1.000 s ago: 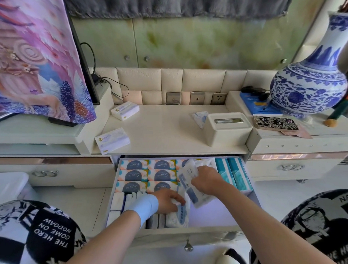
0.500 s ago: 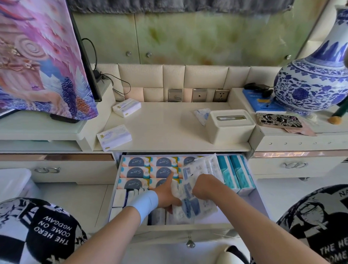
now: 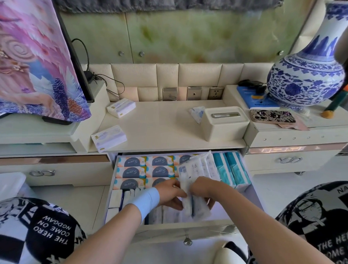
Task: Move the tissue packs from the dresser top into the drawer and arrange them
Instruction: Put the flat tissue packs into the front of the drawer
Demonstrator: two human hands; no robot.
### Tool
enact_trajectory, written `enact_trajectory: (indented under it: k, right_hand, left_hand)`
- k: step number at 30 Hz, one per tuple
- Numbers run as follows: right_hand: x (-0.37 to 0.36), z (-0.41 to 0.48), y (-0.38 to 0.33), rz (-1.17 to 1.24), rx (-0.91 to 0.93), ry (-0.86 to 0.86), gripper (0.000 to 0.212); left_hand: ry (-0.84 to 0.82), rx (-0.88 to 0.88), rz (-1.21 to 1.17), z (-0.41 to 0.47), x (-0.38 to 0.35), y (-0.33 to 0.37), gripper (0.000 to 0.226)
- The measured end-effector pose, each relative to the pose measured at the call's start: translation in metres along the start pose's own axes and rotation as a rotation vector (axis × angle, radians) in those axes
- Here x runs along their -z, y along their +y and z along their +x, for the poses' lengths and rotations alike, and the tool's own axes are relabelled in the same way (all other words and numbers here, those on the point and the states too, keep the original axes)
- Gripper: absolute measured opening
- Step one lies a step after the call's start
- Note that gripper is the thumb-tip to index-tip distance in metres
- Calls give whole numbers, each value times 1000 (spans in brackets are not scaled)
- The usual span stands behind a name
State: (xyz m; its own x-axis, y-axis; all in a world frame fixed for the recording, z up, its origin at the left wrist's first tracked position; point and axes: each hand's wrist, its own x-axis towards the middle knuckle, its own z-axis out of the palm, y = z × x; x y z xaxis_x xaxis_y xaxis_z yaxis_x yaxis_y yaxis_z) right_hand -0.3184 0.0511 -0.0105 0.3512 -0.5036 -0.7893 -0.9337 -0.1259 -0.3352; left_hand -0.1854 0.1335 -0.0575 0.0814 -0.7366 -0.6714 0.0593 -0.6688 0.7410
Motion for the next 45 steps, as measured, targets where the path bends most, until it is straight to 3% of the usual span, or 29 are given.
enact_trajectory:
  k: [2, 4, 6, 8, 13, 19, 25, 30, 35, 37, 41, 45]
  right_hand:
    - [-2, 2, 2, 228, 13, -66, 41]
    - [-6, 6, 6, 289, 23, -35, 55]
    - [-9, 10, 10, 153, 48, 43, 61]
    - [-9, 13, 13, -23, 62, 131, 53]
    - [4, 14, 18, -459, 88, 192, 42]
    - [8, 25, 33, -550, 90, 297, 31]
    - [7, 40, 30, -538, 94, 217, 43]
    - [-15, 54, 16, -500, 86, 175, 46]
    - [-43, 70, 1, -439, 96, 187, 57]
    - [-58, 76, -5, -310, 128, 200, 60]
    - [-88, 84, -19, -58, 216, 160, 41]
    - [-90, 78, -27, 282, 187, -108, 44]
  left_hand:
    - [-65, 22, -35, 2, 0, 0, 37]
    - [-105, 22, 27, 3, 4, -1, 41]
    - [-97, -11, 202, 4, 7, -1, 42]
    - [-62, -44, 405, 3, 6, 0, 44]
    - [-4, -106, 1192, 7, -12, -3, 58]
    - [-275, -12, 1627, 41, -30, -31, 55]
    - [-264, -61, 2021, 59, -21, -39, 58]
    - [-92, -30, 2019, 43, -9, -23, 56]
    - [114, -71, 1828, 26, 26, -21, 47]
    - [130, -67, 1745, 20, 36, -26, 46]
    - [145, -105, 1531, 9, 55, -35, 49]
    - [234, -253, 1380, -4, 70, -35, 26]
